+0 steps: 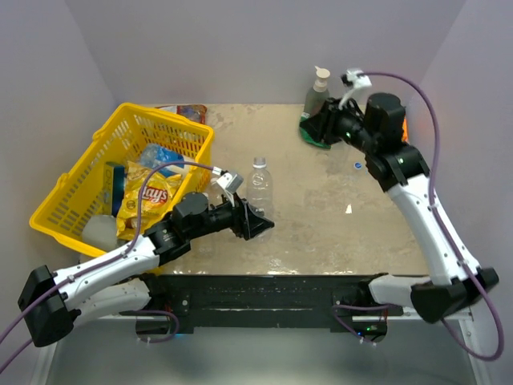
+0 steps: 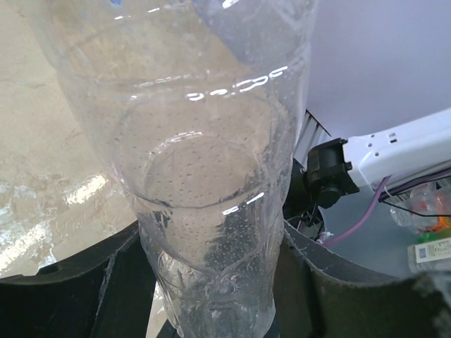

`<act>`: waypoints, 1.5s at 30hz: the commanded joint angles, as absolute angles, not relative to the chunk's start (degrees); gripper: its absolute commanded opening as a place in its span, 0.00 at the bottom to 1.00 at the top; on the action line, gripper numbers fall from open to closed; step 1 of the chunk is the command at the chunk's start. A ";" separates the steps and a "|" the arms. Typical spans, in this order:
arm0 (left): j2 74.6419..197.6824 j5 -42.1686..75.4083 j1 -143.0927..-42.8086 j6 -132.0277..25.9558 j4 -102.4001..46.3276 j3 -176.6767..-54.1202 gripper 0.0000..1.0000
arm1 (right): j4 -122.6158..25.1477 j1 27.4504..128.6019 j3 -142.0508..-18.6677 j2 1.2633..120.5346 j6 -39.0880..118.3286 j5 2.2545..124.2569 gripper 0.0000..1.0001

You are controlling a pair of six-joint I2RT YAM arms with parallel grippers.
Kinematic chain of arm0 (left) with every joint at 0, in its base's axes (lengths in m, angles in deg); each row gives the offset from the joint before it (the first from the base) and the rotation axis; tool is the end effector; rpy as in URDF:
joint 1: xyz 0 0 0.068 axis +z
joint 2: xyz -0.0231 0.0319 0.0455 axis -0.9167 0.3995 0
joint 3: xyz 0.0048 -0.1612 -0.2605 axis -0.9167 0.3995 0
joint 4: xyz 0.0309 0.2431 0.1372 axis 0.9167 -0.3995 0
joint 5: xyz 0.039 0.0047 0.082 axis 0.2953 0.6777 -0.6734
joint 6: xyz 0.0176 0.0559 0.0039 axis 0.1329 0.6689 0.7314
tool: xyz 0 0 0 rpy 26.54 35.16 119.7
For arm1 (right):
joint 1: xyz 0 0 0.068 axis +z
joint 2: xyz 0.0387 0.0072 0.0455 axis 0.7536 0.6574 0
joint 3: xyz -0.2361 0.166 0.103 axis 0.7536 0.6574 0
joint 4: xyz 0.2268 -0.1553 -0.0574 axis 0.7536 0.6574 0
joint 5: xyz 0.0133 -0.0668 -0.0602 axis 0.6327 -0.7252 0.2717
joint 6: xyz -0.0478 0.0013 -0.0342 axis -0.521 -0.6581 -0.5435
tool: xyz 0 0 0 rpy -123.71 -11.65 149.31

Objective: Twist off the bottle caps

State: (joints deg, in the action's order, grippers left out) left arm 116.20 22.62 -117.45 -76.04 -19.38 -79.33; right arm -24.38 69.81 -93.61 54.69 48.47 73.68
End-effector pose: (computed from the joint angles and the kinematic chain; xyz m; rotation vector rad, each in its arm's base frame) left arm 0.1399 -0.1893 0.3109 0.4719 1.8447 -1.2802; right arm 0.2733 0.1186 0.5026 -0.3177 1.7835 0.7362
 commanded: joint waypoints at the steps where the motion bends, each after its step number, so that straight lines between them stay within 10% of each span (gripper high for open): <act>1: 116.39 20.22 -117.08 -73.45 -19.24 -81.02 0.36 | -31.66 66.39 -83.14 44.25 47.66 51.41 0.09; 17: 119.55 20.93 -116.20 -72.66 -16.69 -81.02 0.36 | -44.14 51.19 -47.37 41.42 50.65 43.05 0.07; 45: 131.06 30.07 -105.92 -71.25 -12.04 -86.47 0.37 | -58.11 47.23 -45.68 69.29 51.62 38.74 0.16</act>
State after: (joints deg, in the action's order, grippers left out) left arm 129.73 27.36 -106.85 -73.25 -16.23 -83.11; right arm -54.32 47.38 -44.28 68.00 50.78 41.55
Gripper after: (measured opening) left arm 0.616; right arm 0.367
